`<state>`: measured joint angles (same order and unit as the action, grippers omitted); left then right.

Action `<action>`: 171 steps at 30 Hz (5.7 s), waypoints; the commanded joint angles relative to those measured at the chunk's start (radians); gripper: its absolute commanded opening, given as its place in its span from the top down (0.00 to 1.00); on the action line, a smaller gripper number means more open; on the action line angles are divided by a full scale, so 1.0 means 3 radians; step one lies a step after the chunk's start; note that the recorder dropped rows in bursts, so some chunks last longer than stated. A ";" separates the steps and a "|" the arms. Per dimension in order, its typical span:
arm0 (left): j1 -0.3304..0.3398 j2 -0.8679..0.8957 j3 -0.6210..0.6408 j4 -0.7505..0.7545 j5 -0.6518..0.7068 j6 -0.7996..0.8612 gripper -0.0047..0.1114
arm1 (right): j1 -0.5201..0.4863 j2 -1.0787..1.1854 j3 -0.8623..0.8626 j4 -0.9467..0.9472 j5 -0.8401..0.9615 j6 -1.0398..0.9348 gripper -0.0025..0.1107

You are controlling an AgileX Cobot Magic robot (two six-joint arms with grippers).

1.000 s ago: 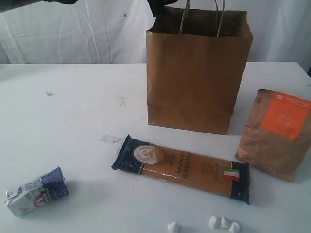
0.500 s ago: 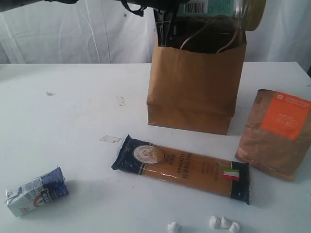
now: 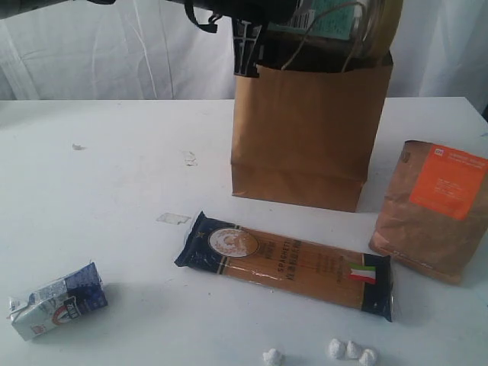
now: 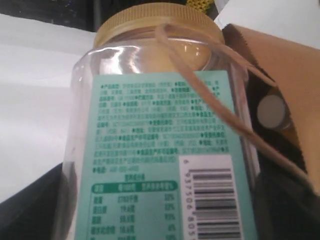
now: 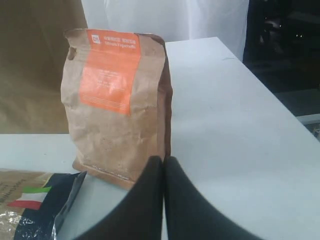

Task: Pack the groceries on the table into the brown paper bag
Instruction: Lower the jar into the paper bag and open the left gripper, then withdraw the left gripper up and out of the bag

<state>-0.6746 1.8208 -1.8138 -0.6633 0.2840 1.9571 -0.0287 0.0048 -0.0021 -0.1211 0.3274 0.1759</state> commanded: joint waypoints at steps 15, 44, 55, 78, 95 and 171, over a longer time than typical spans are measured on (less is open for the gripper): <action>-0.0016 0.0176 -0.0047 0.0146 0.0121 0.0540 0.96 | -0.0005 -0.0016 0.0007 -0.0030 -0.0026 0.0019 0.98; -0.0016 0.0176 -0.0047 -0.0140 -0.0176 -0.0054 0.50 | -0.0005 -0.0016 0.0007 -0.0030 -0.0026 0.0019 0.98; -0.0016 0.0176 -0.0047 -0.0140 -0.0152 -0.0084 0.49 | -0.0005 -0.0016 0.0007 -0.0030 -0.0026 0.0019 0.98; -0.0016 0.0176 -0.0047 -0.0101 -0.0158 -0.0609 0.28 | -0.0005 -0.0016 0.0007 -0.0030 -0.0026 0.0075 0.98; 0.0111 0.0176 -0.0047 -0.0075 0.0055 -0.0776 0.06 | -0.0005 -0.0016 0.0007 -0.0030 -0.0026 0.0075 0.98; 0.2607 -0.1608 0.2138 0.4480 0.1713 -0.7809 0.96 | -0.0005 -0.0016 0.0007 -0.0030 -0.0026 0.0075 0.98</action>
<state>0.0397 1.3737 -1.2939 0.6920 0.8459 -0.2617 -0.0287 0.0048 -0.0021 -0.1211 0.3274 0.1988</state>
